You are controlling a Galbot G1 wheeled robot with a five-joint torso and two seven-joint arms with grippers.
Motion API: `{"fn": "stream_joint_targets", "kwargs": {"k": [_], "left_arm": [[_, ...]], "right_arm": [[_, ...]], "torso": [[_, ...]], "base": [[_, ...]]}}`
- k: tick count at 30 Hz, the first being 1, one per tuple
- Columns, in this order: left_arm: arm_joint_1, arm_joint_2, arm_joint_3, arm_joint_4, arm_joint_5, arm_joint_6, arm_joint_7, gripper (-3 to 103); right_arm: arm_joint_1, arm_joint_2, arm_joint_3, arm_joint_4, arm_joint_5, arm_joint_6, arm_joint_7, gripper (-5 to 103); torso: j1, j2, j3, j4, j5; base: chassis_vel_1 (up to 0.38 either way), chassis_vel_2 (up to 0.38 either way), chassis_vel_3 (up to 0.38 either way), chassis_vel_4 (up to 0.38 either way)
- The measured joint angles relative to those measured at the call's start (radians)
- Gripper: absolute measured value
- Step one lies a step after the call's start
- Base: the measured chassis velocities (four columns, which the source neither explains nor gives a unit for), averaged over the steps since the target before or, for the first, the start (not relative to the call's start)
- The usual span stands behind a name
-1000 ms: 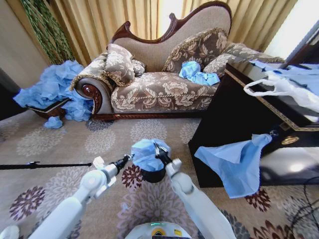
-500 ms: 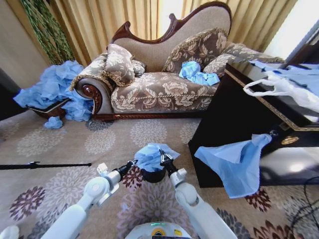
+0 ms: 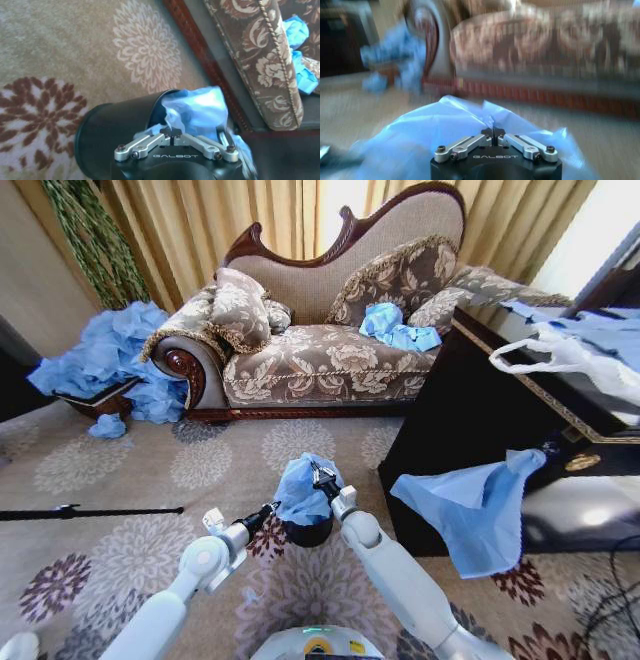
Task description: Place a garbage bag over the trash bin.
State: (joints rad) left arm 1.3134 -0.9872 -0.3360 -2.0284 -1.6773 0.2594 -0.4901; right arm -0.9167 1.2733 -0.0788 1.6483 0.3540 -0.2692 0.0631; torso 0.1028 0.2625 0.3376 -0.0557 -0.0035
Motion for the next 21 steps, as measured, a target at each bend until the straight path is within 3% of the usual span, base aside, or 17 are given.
{"fn": "stream_joint_targets", "kwargs": {"k": [1,4,7,12,16,17,21], "left_arm": [[0.016,0.006,-0.007,-0.012,0.000,0.000,0.000,0],[0.035,0.008,-0.014,-0.028,0.002,0.002,0.000,0],[0.070,0.000,-0.016,-0.067,0.006,0.007,-0.010,0],[0.100,-0.002,-0.005,-0.086,0.024,0.011,-0.004,0],[0.056,-0.023,0.011,-0.039,0.029,0.010,-0.005,0],[0.017,-0.041,0.019,0.002,0.036,0.007,-0.006,0],[-0.012,-0.073,0.016,0.048,0.060,0.002,0.002,0]], "right_arm": [[-0.036,-0.024,0.006,0.054,0.024,-0.040,0.005,0],[-0.084,-0.050,0.023,0.101,0.000,-0.045,0.002,0],[-0.126,-0.074,0.057,0.184,0.027,-0.139,-0.006,0],[-0.162,-0.096,0.076,0.222,0.051,-0.104,-0.018,0],[-0.101,-0.057,0.058,0.117,0.047,-0.070,-0.018,0],[-0.034,-0.004,0.050,0.018,0.045,-0.056,-0.017,0],[0.042,0.061,0.054,-0.087,0.042,-0.050,-0.010,0]], "torso": [[0.000,0.000,0.000,-0.0004,-0.0002],[0.000,0.000,0.000,0.0004,0.0004],[0.000,0.000,0.000,0.0005,0.0005],[0.000,0.000,0.000,0.0004,0.0001],[0.000,0.000,0.000,0.0002,0.0001],[0.000,0.000,0.000,0.0006,0.0000],[0.000,0.000,0.000,0.0008,-0.0003]], "base": [[0.000,0.000,0.000,0.000],[0.000,0.000,0.000,0.000],[0.000,0.000,0.000,0.000],[0.000,0.000,0.000,0.000],[0.000,0.000,0.000,0.000],[0.000,0.000,0.000,0.000],[0.000,0.000,0.000,0.000]]}}
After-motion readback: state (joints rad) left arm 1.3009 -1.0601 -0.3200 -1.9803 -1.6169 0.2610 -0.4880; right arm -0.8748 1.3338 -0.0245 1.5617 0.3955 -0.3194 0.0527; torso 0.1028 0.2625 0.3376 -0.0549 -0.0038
